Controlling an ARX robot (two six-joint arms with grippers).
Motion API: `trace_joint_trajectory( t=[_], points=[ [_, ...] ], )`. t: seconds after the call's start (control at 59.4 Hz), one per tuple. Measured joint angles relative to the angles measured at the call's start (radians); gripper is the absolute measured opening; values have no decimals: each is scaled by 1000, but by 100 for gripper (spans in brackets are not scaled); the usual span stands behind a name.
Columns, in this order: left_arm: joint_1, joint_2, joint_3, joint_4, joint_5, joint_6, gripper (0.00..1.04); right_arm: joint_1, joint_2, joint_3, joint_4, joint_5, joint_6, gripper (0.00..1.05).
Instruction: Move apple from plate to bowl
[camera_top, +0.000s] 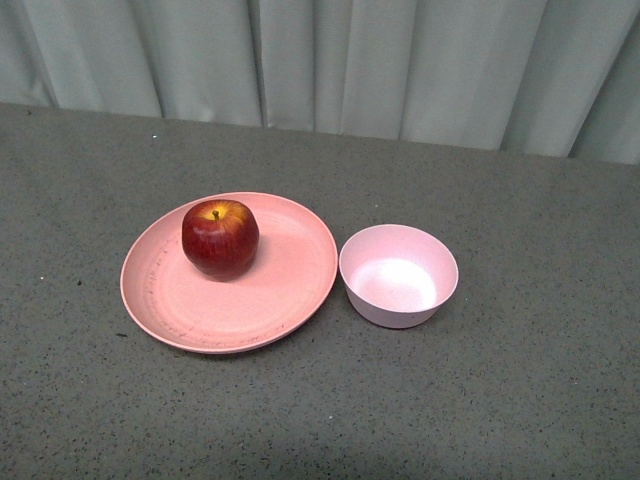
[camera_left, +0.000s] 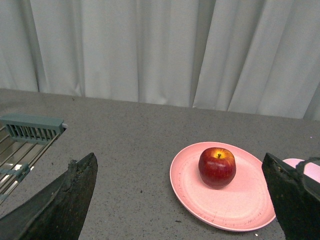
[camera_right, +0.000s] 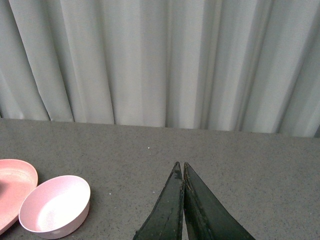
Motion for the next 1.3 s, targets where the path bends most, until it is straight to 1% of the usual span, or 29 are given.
trace_joint_trajectory(
  t=[0.286,0.64,0.691,0.707,0.808,0.825,0.876,0.977,1.027,1.196,1.297],
  points=[
    [0,0,0,0,0,0,98,0,-135,0,-132,0,0,1],
    [0,0,0,0,0,0,98,0,-251,0,-248,0,0,1],
    [0,0,0,0,0,0,98,0,-357,0,-389,-2,0,1],
    [0,0,0,0,-1,0,98,0,-378,0,-408,-2,0,1],
    [0,0,0,0,0,0,98,0,-415,0,-417,-2,0,1],
    [0,0,0,0,0,0,98,0,-415,0,-418,-2,-1,2],
    [0,0,0,0,0,0,98,0,-415,0,-418,-3,0,12],
    [0,0,0,0,0,0,98,0,-416,0,-418,-2,0,33],
    [0,0,0,0,0,0,98,0,-416,0,-418,-3,0,40],
    [0,0,0,0,0,0,98,0,-416,0,-418,-2,0,72],
    [0,0,0,0,0,0,98,0,-416,0,-418,-2,0,88]
  ],
)
